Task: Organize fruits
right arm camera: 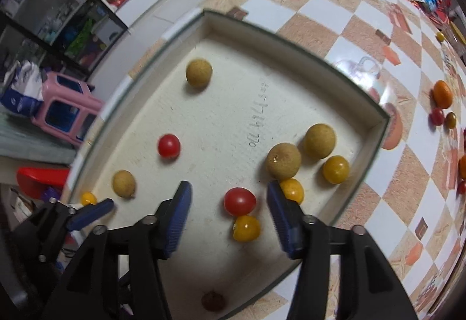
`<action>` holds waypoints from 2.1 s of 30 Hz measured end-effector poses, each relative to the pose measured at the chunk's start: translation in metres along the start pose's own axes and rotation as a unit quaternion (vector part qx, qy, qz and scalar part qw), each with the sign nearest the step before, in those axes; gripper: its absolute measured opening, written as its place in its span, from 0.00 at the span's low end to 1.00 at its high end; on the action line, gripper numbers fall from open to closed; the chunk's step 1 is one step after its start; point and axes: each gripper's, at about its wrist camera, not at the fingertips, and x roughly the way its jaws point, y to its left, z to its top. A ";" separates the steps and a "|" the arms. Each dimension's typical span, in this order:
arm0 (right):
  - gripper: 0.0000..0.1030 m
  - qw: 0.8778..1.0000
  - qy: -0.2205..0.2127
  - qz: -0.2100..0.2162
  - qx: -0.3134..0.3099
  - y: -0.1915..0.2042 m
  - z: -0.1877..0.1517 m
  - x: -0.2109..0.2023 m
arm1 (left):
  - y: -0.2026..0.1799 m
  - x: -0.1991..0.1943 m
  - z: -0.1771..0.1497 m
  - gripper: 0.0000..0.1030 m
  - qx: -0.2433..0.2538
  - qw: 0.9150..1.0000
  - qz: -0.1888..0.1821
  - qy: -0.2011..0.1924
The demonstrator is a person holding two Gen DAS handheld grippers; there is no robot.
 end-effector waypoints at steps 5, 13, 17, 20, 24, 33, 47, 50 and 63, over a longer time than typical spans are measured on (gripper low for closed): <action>0.84 1.000 -0.003 0.006 0.029 -0.005 -0.007 -0.028 | 0.007 -0.015 0.005 0.70 -0.004 1.000 -0.004 0.009; 0.89 0.997 0.023 -0.032 0.064 -0.008 -0.029 -0.047 | 0.014 -0.030 0.013 0.87 0.000 1.000 -0.002 0.014; 1.00 0.996 0.021 -0.045 0.078 -0.009 -0.035 -0.057 | 0.011 -0.035 0.011 1.00 0.012 1.000 0.003 0.027; 1.00 0.995 0.028 -0.051 0.085 -0.008 -0.038 -0.061 | 0.011 -0.039 0.010 1.00 0.022 0.999 0.002 0.030; 1.00 0.993 0.033 -0.060 0.092 -0.007 -0.044 -0.067 | 0.012 -0.048 0.009 1.00 0.024 0.999 0.003 0.022; 1.00 0.992 0.049 -0.064 0.095 -0.002 -0.058 -0.085 | 0.009 -0.067 0.010 1.00 0.045 0.998 0.014 0.031; 1.00 0.993 0.052 -0.075 0.076 0.003 -0.061 -0.109 | 0.000 -0.084 0.019 1.00 0.074 0.996 0.018 0.040; 1.00 0.993 0.052 -0.077 0.070 0.003 -0.059 -0.111 | 0.000 -0.085 0.022 1.00 0.078 0.996 0.015 0.043; 1.00 0.994 0.051 -0.075 0.064 -0.001 -0.049 -0.113 | -0.007 -0.089 0.029 1.00 0.083 0.996 0.016 0.040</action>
